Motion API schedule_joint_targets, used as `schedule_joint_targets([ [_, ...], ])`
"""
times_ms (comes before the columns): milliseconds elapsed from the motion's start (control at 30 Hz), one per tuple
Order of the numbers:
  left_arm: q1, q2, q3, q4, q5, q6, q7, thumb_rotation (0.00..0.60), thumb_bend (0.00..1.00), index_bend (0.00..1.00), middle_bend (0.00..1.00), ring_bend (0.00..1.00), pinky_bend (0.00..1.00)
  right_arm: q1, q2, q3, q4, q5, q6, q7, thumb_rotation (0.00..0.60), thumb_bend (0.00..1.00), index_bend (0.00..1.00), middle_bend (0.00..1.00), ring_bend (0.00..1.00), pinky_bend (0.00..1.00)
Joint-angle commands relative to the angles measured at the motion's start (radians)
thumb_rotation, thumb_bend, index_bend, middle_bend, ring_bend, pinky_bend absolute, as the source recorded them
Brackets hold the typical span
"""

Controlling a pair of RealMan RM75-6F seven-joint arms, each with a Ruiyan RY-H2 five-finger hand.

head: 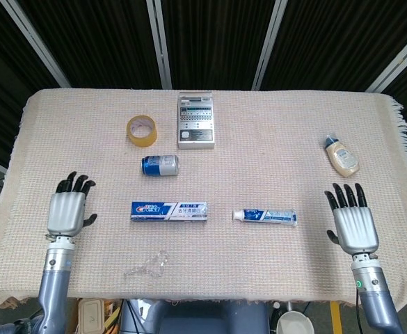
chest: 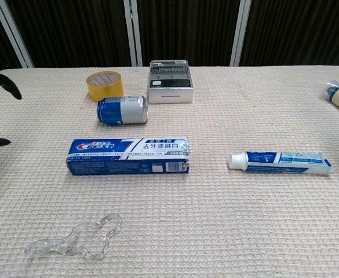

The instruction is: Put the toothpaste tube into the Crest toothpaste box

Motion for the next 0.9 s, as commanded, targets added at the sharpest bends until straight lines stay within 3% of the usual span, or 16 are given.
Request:
schedule_joint_targets([
  [33, -0.035, -0.069, 0.002, 0.038, -0.002, -0.012, 0.033, 0.6, 0.11, 0.29, 0.2, 0.11, 0.21, 0.0, 0.005, -0.003, -0.012, 0.008, 0.011, -0.017, 0.6, 0.18, 0.19, 0.12, 0.09, 0.0],
  [200, -0.056, -0.121, 0.011, 0.052, 0.001, -0.02, 0.048, 0.6, 0.11, 0.29, 0.19, 0.11, 0.21, -0.005, 0.015, -0.008, -0.03, 0.016, 0.034, -0.055, 0.6, 0.18, 0.19, 0.12, 0.09, 0.0],
  [567, -0.075, -0.136, 0.021, -0.003, -0.018, -0.05, 0.051, 0.6, 0.07, 0.29, 0.18, 0.11, 0.21, -0.007, 0.015, -0.013, -0.04, 0.04, 0.06, -0.09, 0.6, 0.18, 0.19, 0.12, 0.09, 0.0],
  [900, -0.107, -0.203, 0.015, 0.086, -0.036, -0.055, 0.088, 0.6, 0.06, 0.27, 0.17, 0.11, 0.21, -0.005, 0.025, -0.018, -0.043, 0.042, 0.066, -0.089, 0.6, 0.18, 0.19, 0.12, 0.09, 0.0],
])
